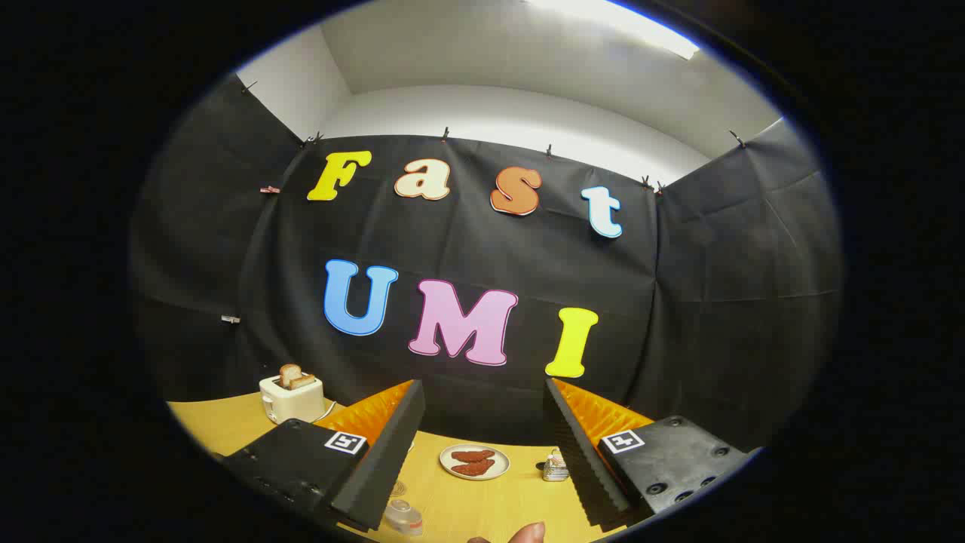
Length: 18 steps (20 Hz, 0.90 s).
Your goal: Take the bottle from table, then pour the juice into the cup, finally place the bottle on the coaster
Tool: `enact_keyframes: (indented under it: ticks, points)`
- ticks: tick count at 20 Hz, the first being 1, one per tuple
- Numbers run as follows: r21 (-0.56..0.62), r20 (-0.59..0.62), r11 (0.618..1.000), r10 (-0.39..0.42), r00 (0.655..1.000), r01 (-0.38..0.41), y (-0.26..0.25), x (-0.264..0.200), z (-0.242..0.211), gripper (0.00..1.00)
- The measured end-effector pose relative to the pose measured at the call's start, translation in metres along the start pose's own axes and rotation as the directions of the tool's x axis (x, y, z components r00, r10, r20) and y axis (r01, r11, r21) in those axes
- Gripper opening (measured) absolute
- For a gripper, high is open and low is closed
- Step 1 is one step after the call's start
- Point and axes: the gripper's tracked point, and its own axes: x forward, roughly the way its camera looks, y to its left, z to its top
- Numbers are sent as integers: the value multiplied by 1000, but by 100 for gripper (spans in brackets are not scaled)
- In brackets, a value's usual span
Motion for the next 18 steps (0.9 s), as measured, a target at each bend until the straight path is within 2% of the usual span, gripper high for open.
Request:
enact_keyframes:
  ticks: [18]
  points:
    - [13,-48,1000,12,999,-11,3,-2,-22,97]
